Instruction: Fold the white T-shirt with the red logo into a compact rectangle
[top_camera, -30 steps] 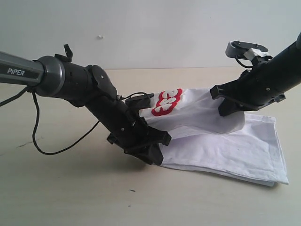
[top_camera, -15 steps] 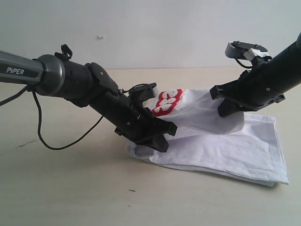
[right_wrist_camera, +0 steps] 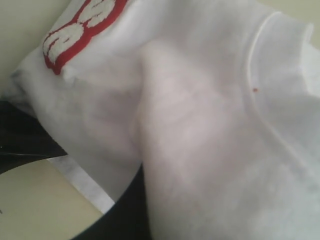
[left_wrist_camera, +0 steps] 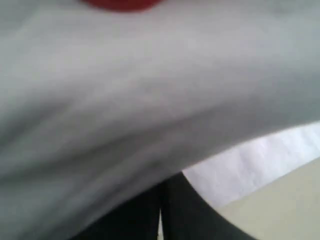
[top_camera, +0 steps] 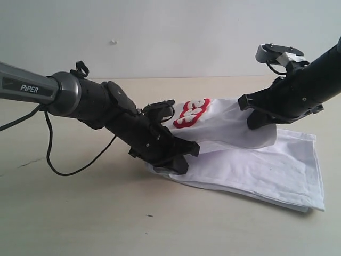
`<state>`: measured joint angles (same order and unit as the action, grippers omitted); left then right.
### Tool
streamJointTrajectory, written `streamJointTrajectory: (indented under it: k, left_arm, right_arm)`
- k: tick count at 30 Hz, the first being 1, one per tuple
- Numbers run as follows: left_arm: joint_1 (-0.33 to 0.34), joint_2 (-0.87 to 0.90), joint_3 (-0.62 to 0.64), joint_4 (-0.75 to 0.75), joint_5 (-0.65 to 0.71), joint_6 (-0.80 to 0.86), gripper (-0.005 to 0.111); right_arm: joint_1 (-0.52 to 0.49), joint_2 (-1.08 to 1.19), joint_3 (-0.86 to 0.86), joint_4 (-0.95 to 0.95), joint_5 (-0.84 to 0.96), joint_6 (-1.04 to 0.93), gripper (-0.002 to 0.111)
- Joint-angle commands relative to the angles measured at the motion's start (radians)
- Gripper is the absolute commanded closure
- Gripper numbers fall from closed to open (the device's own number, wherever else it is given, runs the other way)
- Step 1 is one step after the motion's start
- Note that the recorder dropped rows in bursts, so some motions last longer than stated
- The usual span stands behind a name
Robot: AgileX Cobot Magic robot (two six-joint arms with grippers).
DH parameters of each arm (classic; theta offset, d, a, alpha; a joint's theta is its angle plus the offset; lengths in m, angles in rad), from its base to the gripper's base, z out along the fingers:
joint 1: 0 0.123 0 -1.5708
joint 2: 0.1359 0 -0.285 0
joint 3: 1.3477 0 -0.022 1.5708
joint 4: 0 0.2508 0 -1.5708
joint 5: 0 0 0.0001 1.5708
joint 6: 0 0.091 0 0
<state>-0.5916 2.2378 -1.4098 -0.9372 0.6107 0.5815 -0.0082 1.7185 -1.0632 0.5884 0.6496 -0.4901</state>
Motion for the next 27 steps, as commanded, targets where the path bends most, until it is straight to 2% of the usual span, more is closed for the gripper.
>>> streamJointTrajectory:
  k: [1, 7, 17, 27]
  left_arm:
    - [-0.002, 0.008, -0.001, 0.063, -0.047, -0.047, 0.106]
    - [-0.002, 0.008, -0.001, 0.067, -0.058, -0.076, 0.106]
    - [-0.002, 0.008, -0.001, 0.065, -0.064, -0.093, 0.106]
    - [-0.002, 0.008, -0.001, 0.063, -0.059, -0.095, 0.106]
  right_arm:
    - [-0.005, -0.066, -0.003, -0.113, -0.02, 0.068, 0.108]
    - [-0.005, -0.099, -0.001, -0.35, 0.072, 0.249, 0.108]
    - [-0.005, -0.097, -0.001, -0.363, 0.377, 0.196, 0.108]
    - [-0.005, -0.037, 0.079, -0.361, 0.421, 0.184, 0.108]
